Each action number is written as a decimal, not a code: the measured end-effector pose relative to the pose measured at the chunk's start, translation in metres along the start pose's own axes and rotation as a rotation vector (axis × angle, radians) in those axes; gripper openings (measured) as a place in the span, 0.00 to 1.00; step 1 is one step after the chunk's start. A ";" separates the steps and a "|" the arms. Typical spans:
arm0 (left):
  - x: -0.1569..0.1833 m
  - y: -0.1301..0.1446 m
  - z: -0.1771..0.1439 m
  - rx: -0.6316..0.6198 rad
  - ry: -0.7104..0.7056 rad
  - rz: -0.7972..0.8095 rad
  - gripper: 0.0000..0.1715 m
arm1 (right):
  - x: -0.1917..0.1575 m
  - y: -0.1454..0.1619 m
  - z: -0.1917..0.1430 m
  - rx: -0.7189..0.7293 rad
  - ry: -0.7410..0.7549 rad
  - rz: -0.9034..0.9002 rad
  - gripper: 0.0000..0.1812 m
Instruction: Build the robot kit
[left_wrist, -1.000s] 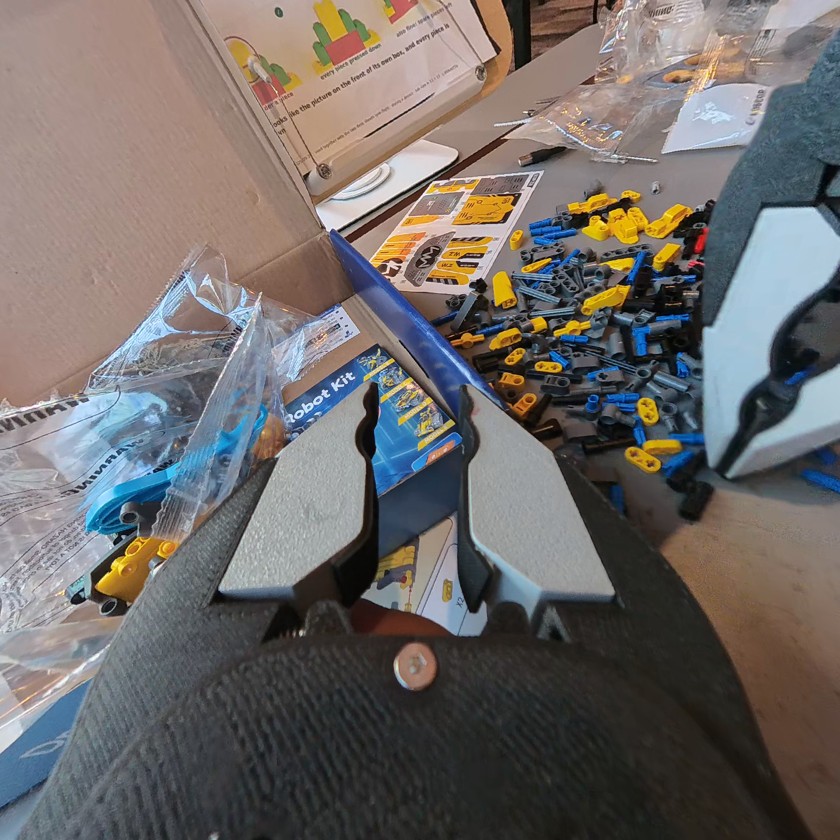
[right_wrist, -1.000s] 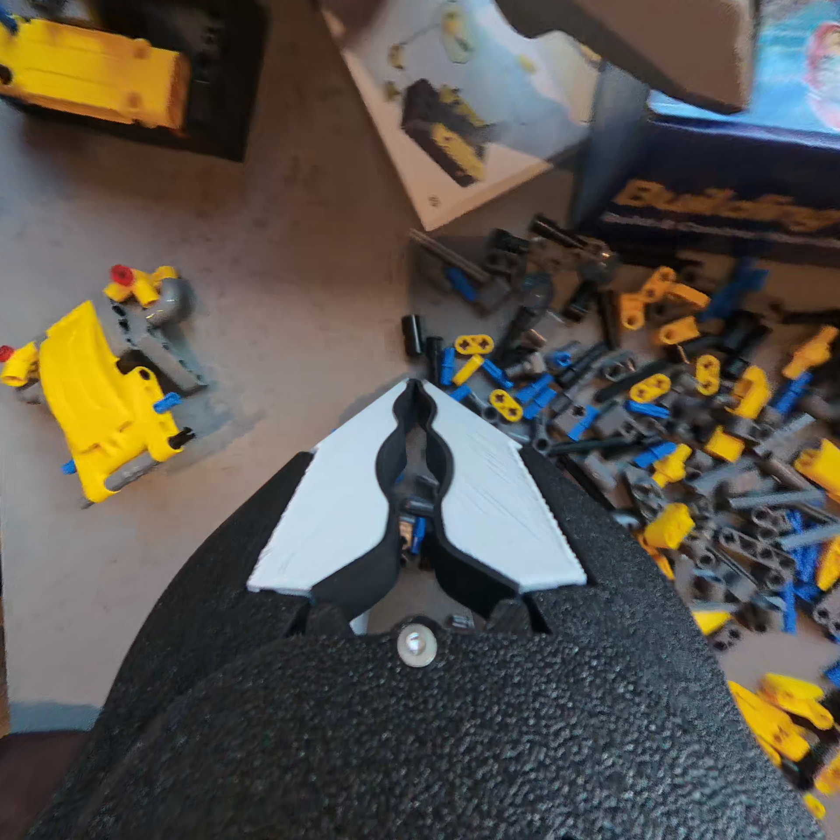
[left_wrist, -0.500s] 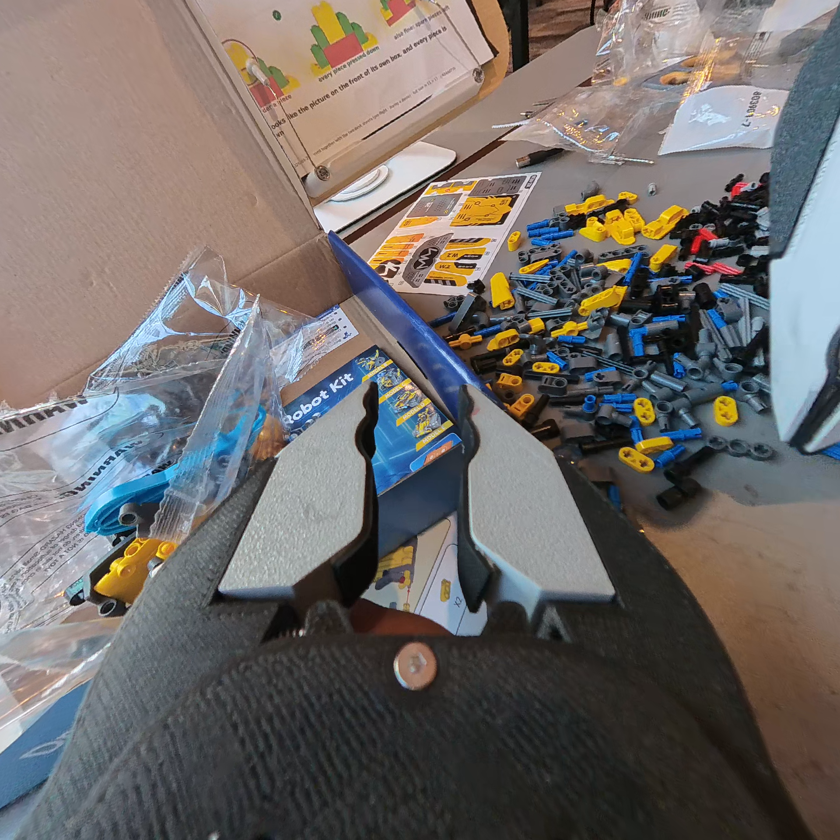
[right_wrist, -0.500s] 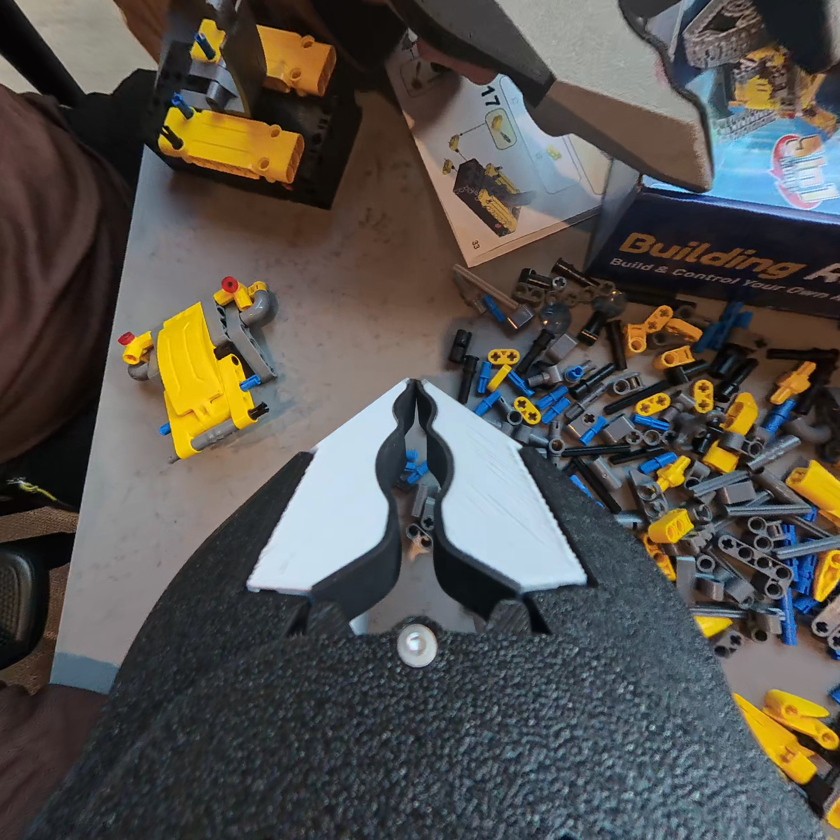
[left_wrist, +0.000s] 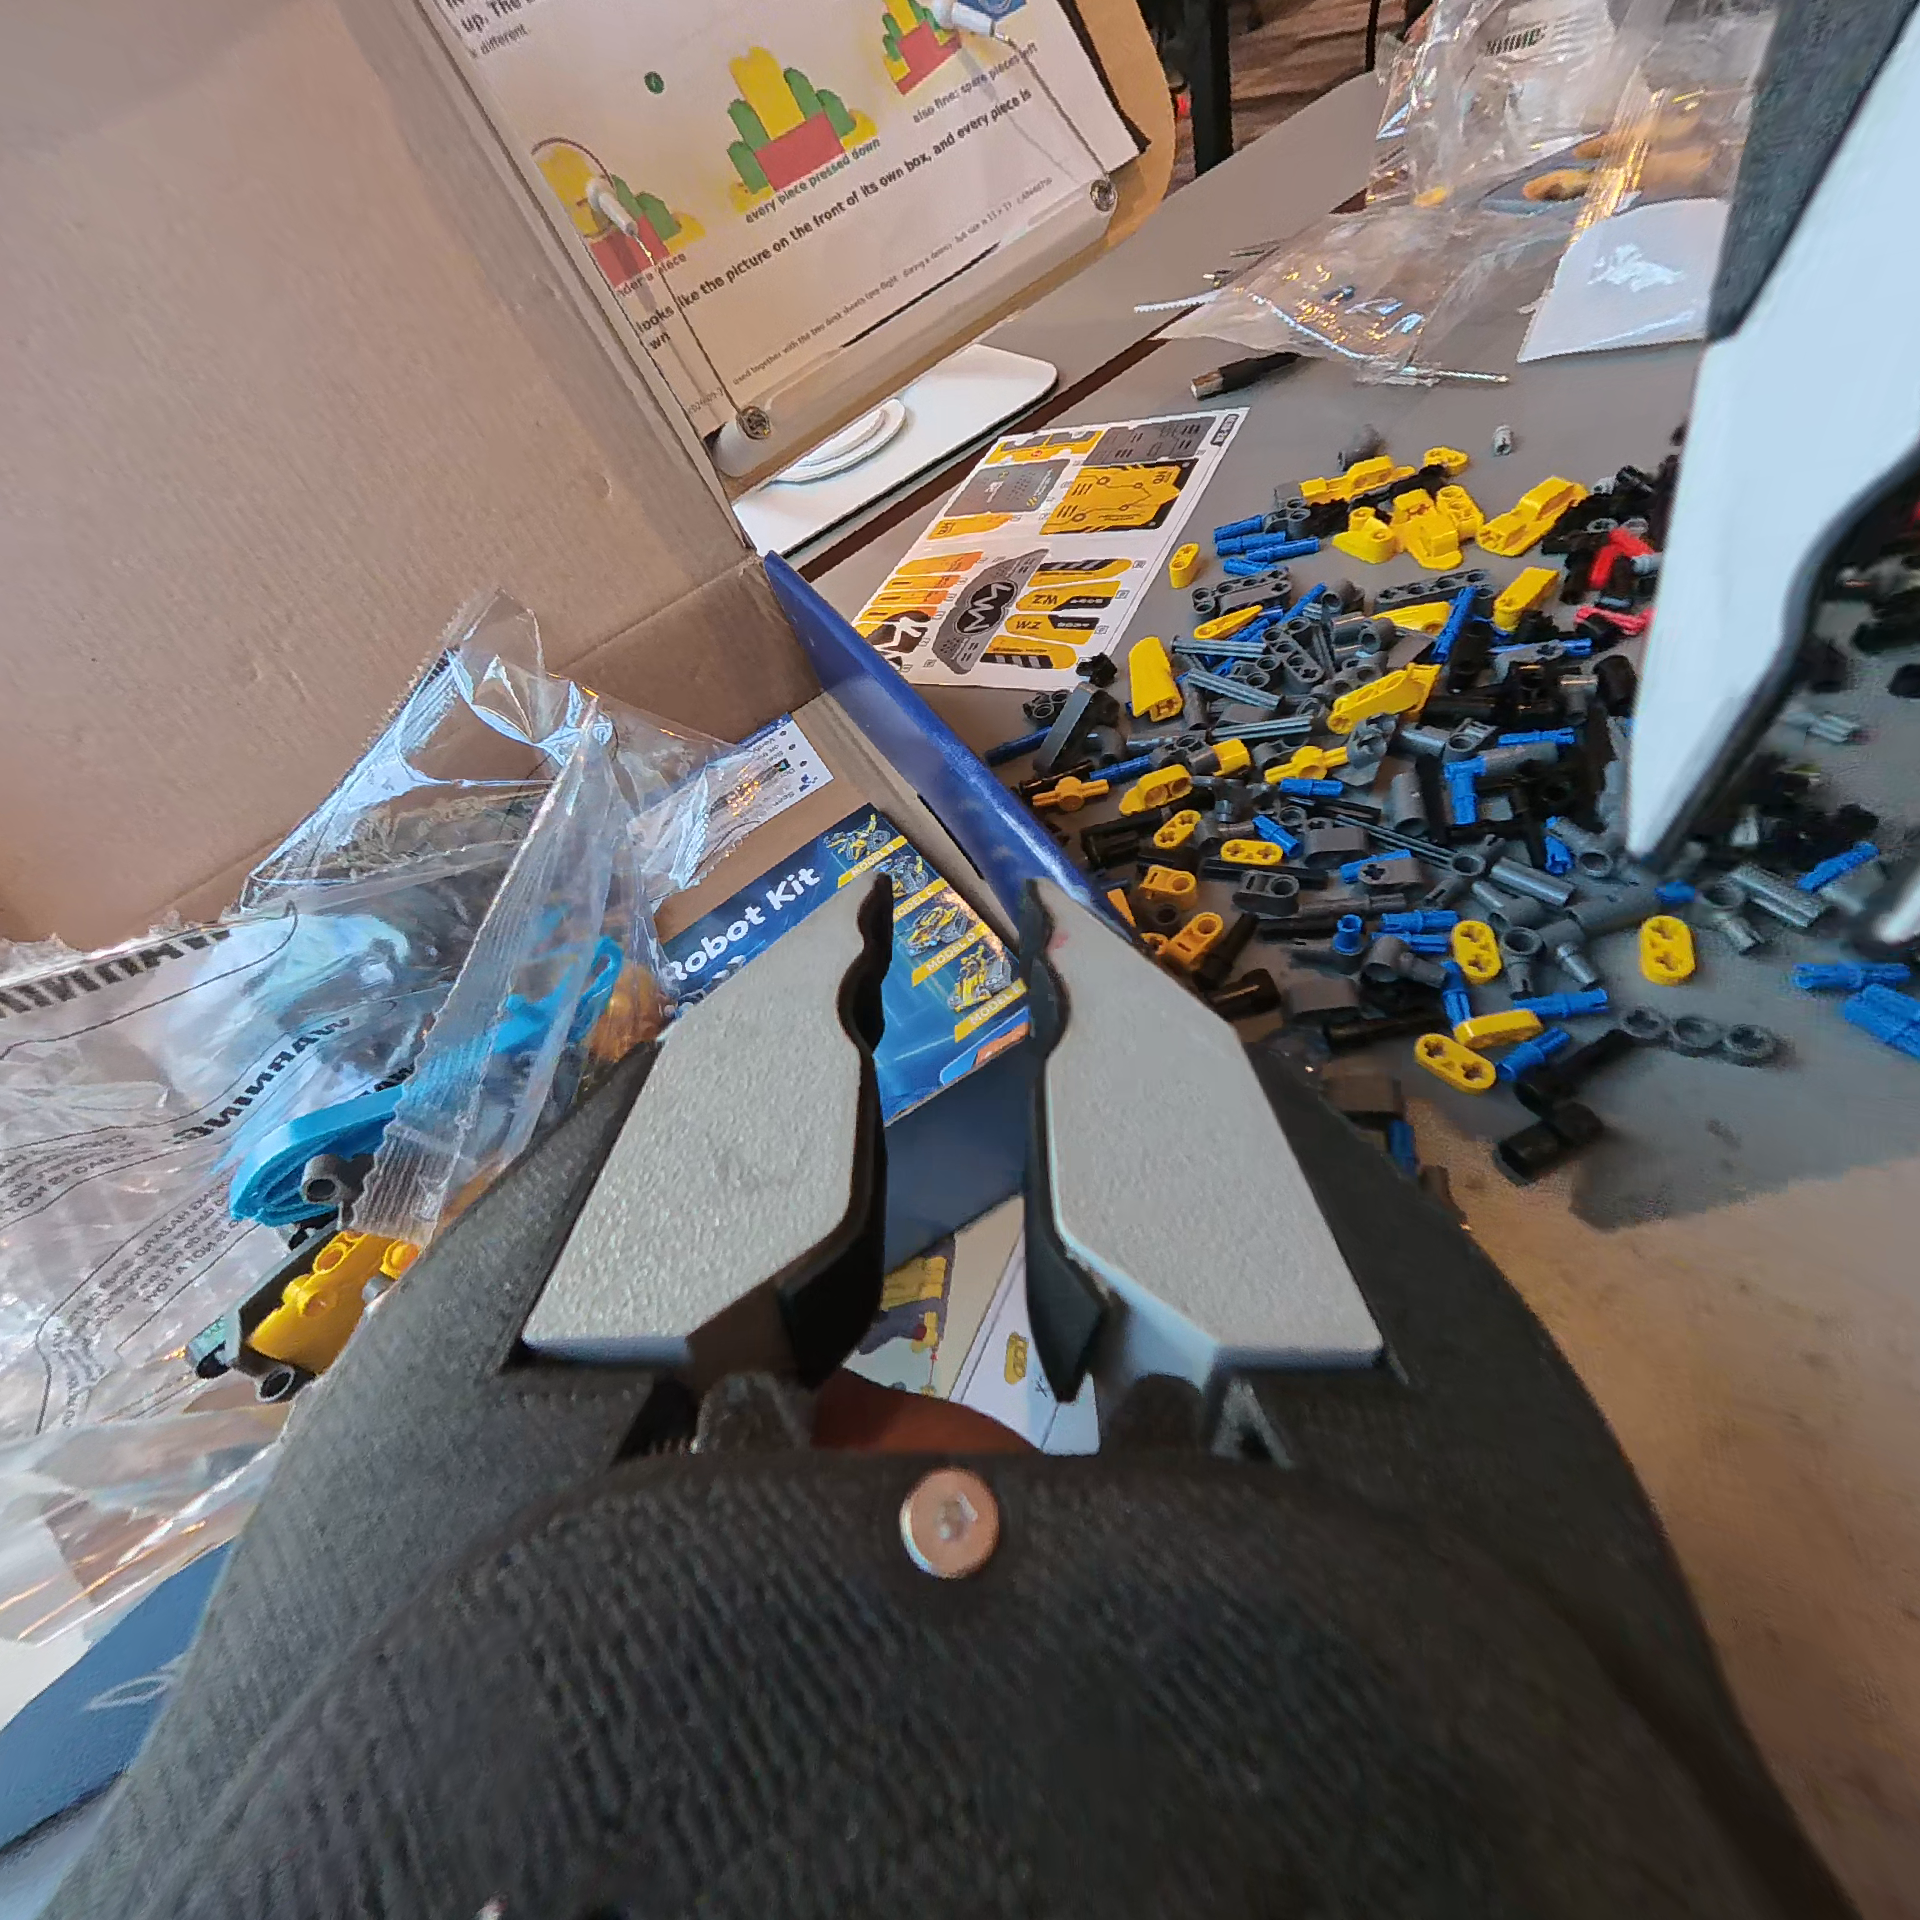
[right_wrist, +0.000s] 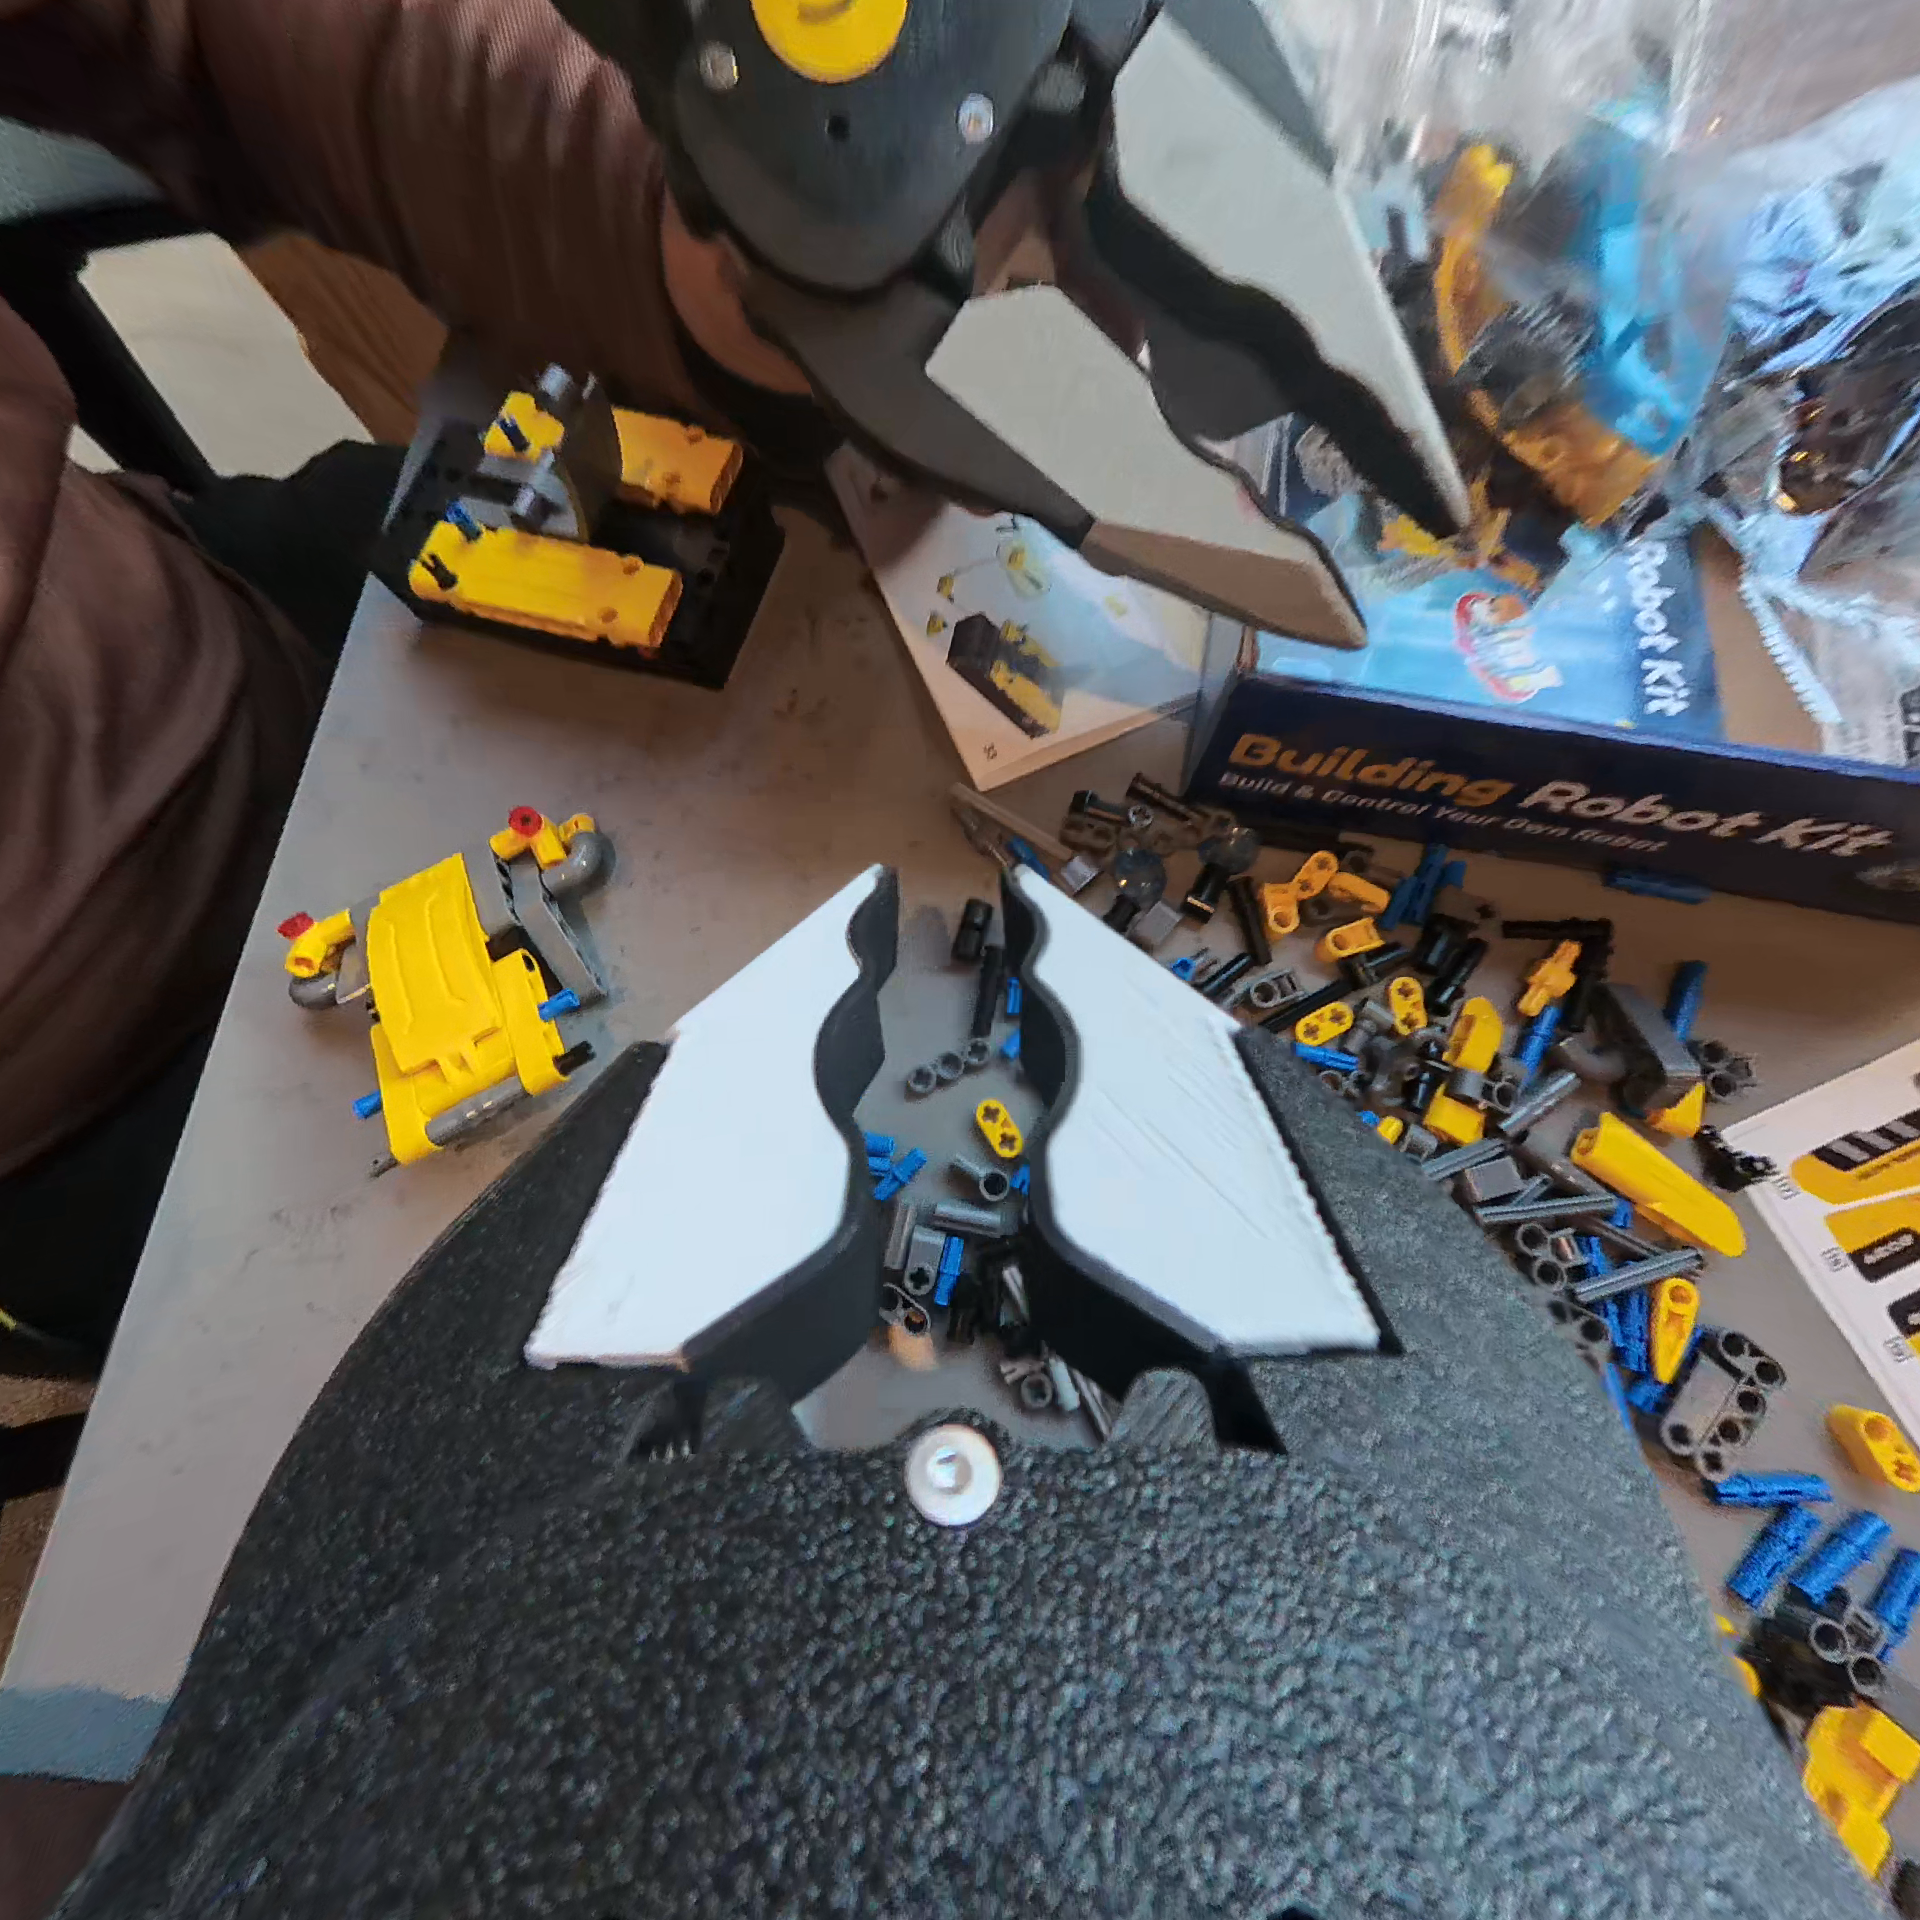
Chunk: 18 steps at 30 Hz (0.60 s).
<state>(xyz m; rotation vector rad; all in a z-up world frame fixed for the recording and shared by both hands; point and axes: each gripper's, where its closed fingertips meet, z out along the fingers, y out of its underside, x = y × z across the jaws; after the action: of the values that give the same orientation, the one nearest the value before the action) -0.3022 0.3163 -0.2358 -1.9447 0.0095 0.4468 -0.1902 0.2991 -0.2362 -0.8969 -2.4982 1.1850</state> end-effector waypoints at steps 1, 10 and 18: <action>-0.001 0.000 0.000 0.001 -0.009 -0.002 0.11 | 0.000 -0.003 -0.002 0.014 0.003 0.000 0.12; -0.027 -0.012 -0.019 0.022 -0.158 -0.028 0.00 | -0.004 -0.049 -0.015 0.151 0.178 -0.019 0.10; -0.067 -0.034 -0.100 0.063 -0.394 -0.080 0.00 | -0.060 -0.106 -0.046 0.150 0.464 -0.086 0.00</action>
<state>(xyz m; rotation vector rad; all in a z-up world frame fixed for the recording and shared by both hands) -0.3266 0.2282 -0.1503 -1.7605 -0.3030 0.7592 -0.1681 0.2389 -0.1229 -0.8936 -2.0300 0.9856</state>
